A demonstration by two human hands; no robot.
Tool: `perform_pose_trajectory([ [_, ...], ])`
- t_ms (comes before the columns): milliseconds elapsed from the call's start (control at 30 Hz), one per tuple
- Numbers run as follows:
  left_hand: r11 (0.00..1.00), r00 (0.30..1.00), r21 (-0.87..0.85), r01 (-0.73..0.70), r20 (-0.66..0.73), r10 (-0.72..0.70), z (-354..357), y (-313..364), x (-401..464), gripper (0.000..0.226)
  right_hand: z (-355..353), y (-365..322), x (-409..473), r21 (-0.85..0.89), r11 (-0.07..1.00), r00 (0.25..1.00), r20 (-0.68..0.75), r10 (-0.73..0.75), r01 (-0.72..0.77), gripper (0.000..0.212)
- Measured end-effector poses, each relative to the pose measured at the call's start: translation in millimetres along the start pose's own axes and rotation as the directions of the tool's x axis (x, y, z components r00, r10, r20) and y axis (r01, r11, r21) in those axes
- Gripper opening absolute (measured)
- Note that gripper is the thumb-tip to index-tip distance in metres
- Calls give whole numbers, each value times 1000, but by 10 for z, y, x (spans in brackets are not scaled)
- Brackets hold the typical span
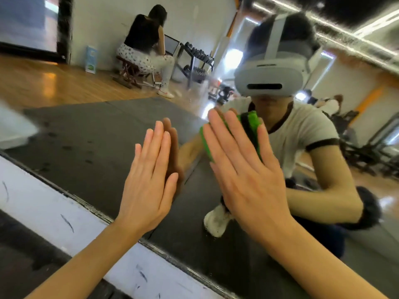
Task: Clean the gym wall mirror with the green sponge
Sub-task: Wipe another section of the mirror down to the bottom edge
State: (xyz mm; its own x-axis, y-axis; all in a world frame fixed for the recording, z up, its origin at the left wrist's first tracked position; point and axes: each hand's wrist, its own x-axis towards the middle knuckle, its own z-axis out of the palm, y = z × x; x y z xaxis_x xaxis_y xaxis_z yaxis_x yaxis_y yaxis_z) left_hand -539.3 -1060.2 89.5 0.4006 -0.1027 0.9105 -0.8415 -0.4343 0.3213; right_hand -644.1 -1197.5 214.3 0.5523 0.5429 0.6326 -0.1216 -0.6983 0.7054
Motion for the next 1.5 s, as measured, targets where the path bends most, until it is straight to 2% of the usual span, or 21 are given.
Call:
perform_pose_trajectory([
  [100, 1000, 1000, 7, 30, 1, -30, 95, 50, -164, 60, -91, 123, -151, 46, 987, 985, -63, 158, -156, 57],
  [167, 999, 999, -5, 52, -16, -52, 157, 74, -204, 62, -42, 48, -148, 48, 980, 979, -64, 194, -192, 58],
  [233, 998, 998, -17, 58, -18, -58, 170, 73, -200, 67, 44, -145, -258, 23, 993, 993, -26, 117, -117, 61],
  [333, 998, 998, -14, 60, -10, -60, 154, 70, -200, 64, 186, -463, -796, -19, 995, 989, 111, -95, 98, 67],
  [400, 998, 998, -2, 58, -2, -58, 138, 71, -200, 62, 225, -615, -1132, -2, 988, 967, 206, -150, 153, 62],
  [467, 999, 999, 7, 52, 9, -52, 111, 78, -196, 62, 197, -645, -1196, -1, 988, 962, 225, -153, 157, 56],
  [567, 999, 998, 3, 46, 45, -46, 94, 70, -310, 61, 130, -448, -819, 42, 999, 997, 68, 29, -32, 57],
  [633, 999, 996, 19, 44, 74, -46, 110, 72, -455, 60, 160, -282, -506, 98, 967, 964, -100, 246, -236, 57],
  [700, 998, 995, 18, 52, 82, -54, 136, 80, -565, 59, 206, -291, -435, 78, 952, 939, -161, 305, -296, 62],
  [733, 998, 995, 7, 56, 85, -56, 143, 82, -588, 59, 225, -400, -551, 52, 968, 962, -113, 249, -244, 65],
  [800, 999, 995, -3, 50, 86, -50, 149, 79, -585, 59, 268, -724, -1039, -5, 999, 996, 87, 33, -32, 72],
  [867, 999, 996, 14, 36, 87, -37, 140, 65, -577, 58, 282, -953, -1550, 15, 987, 948, 275, -159, 161, 73],
  [933, 999, 996, 32, 22, 90, -25, 120, 52, -580, 58, 283, -965, -1677, 28, 978, 922, 328, -205, 208, 70],
  [967, 999, 996, 36, 19, 89, -23, 113, 52, -580, 58, 269, -905, -1552, -3, 983, 941, 289, -177, 186, 66],
  [1033, 999, 997, 43, 18, 78, -21, 122, 65, -574, 58, 269, -710, -1162, 19, 1000, 996, 88, -7, 5, 58],
  [1100, 999, 998, 36, 19, 56, -21, 166, 98, -553, 57, 269, -505, -760, 149, 964, 969, -81, 232, -219, 53],
  [1167, 999, 999, 3, 32, 34, -32, 217, 148, -530, 57, 262, -458, -636, 149, 944, 940, -132, 314, -294, 55],
  [1267, 999, 999, -18, 40, 13, -40, 260, 164, -530, 59, 307, -736, -1166, -20, 992, 992, 26, 127, -126, 62],
  [1333, 1000, 1000, -2, 21, 12, -21, 250, 138, -540, 60, 290, -842, -1642, -48, 999, 987, 162, 0, 7, 59],
  [1400, 1000, 1000, 4, 7, 19, -8, 230, 127, -529, 59, 224, -731, -1908, -23, 1000, 972, 234, -9, 14, 58],
  [1500, 1000, 1000, 10, 14, 18, -14, 247, 151, -522, 61, 104, -545, -1974, -2, 998, 977, 202, 63, -64, 69],
])
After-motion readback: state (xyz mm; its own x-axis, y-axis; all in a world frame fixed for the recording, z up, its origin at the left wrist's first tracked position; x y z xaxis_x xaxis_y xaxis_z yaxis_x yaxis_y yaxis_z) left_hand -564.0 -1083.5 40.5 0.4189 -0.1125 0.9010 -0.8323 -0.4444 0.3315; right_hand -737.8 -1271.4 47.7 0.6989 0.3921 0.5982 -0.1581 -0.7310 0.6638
